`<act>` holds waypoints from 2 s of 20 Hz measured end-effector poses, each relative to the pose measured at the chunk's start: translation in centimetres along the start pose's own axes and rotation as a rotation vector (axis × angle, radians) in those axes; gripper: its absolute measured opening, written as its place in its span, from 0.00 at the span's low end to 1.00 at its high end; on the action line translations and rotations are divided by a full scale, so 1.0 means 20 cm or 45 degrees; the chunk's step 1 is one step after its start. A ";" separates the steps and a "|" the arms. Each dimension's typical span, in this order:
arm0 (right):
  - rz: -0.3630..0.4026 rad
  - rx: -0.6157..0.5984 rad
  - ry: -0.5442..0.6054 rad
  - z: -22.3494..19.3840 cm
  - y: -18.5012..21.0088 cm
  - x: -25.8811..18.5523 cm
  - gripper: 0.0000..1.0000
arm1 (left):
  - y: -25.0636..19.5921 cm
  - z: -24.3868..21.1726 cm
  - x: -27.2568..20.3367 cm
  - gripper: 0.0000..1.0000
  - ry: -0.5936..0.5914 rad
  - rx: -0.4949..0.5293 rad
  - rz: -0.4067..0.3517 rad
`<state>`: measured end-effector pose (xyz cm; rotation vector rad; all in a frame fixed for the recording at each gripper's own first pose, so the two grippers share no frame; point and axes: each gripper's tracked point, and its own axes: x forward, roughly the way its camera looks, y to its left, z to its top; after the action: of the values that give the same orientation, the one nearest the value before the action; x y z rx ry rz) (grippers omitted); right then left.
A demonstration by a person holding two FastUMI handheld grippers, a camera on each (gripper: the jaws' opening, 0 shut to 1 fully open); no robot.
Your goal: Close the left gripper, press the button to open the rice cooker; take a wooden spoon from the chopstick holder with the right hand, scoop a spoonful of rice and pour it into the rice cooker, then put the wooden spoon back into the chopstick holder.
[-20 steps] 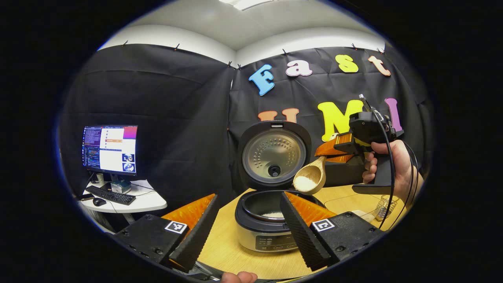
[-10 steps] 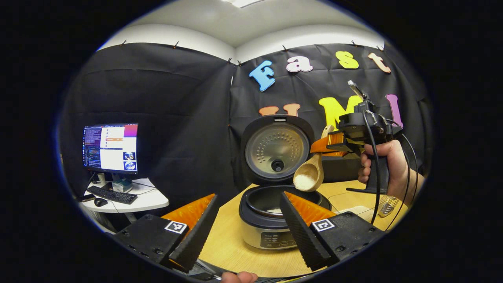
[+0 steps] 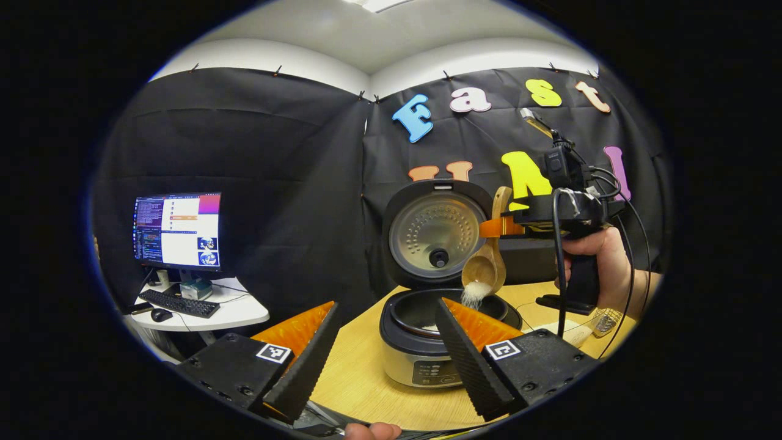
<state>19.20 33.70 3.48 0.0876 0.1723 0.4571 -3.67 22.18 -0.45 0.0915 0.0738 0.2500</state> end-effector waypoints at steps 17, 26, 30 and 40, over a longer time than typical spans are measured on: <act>0.028 -0.409 -0.057 -0.04 0.17 -0.01 0.00 | -0.07 0.08 -0.04 0.99 -0.047 0.001 -0.024; 0.082 -0.081 -0.059 0.04 0.06 -0.19 0.00 | -0.21 0.18 -0.09 0.99 -0.095 -0.086 -0.086; 0.097 0.095 -0.091 0.13 -0.01 -0.31 0.02 | -0.24 0.20 -0.10 0.99 -0.111 -0.043 -0.091; -0.073 0.264 -0.225 0.27 -0.58 -0.84 0.00 | -0.33 0.22 -0.10 0.99 -0.115 -0.015 -0.090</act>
<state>10.33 15.64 9.92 0.3240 0.0481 0.3710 -3.67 14.91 3.32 0.0883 -0.0141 0.1753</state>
